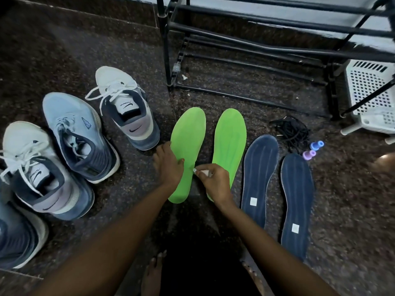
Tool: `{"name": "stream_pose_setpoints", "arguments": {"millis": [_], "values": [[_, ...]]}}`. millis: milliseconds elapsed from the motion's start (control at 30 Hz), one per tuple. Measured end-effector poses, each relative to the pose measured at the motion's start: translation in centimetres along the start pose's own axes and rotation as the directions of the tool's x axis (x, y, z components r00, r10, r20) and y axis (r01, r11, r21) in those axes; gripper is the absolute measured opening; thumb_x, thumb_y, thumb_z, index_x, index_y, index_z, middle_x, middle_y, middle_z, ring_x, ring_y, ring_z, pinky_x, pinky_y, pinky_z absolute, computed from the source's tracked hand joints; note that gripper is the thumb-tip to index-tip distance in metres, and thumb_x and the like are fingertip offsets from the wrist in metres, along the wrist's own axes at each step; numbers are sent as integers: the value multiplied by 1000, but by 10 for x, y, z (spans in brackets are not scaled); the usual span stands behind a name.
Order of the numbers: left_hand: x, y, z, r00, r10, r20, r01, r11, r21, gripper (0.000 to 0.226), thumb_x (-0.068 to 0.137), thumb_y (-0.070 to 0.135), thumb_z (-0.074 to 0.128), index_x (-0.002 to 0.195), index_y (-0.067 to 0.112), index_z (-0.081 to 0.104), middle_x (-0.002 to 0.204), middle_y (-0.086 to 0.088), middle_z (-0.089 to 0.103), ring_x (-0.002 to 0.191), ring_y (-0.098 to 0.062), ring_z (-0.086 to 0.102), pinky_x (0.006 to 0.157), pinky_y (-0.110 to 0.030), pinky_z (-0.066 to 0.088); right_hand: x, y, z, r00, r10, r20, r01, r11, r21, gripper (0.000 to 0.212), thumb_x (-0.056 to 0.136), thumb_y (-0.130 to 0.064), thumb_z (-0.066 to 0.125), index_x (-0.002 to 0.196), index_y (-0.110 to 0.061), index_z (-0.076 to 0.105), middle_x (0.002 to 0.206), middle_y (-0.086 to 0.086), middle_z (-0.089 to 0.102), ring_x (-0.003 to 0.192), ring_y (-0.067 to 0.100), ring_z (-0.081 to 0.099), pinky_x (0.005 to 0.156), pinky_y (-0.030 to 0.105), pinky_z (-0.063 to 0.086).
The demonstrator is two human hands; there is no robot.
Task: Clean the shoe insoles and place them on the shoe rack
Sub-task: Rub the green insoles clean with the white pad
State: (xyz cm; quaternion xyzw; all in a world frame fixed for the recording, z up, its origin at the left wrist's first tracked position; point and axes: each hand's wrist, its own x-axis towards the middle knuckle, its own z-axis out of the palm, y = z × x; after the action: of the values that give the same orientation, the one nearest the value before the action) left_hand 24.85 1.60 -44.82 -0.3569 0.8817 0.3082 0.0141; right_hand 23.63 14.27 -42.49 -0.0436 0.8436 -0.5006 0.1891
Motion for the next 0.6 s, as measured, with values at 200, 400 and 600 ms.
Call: {"name": "stream_pose_setpoints", "arguments": {"millis": [200,400,600], "values": [[1,43,9,958,251,135,-216,949,-231,24,90,-5,53,113,-1,59,115,-19,53,104,-32,54,88,-32,41,28,8,-33,937,79,-341,-77,997,20,10,80,-8,70,88,-3,71,103,13,56,84,8,47,76,8,35],[-5,66,36,958,126,256,-62,968,-244,34,94,-1,49,128,-5,51,122,-22,58,112,-33,54,89,-34,42,47,31,-48,909,201,-365,-222,975,-15,23,79,-9,71,100,0,69,109,17,65,100,26,60,90,25,43],[2,69,48,948,44,316,26,976,-215,24,90,1,56,112,-6,62,111,-24,64,102,-36,60,84,-39,49,55,36,-54,917,272,-291,-283,959,5,28,83,-8,66,108,3,65,109,19,65,96,25,61,72,11,37]]}}
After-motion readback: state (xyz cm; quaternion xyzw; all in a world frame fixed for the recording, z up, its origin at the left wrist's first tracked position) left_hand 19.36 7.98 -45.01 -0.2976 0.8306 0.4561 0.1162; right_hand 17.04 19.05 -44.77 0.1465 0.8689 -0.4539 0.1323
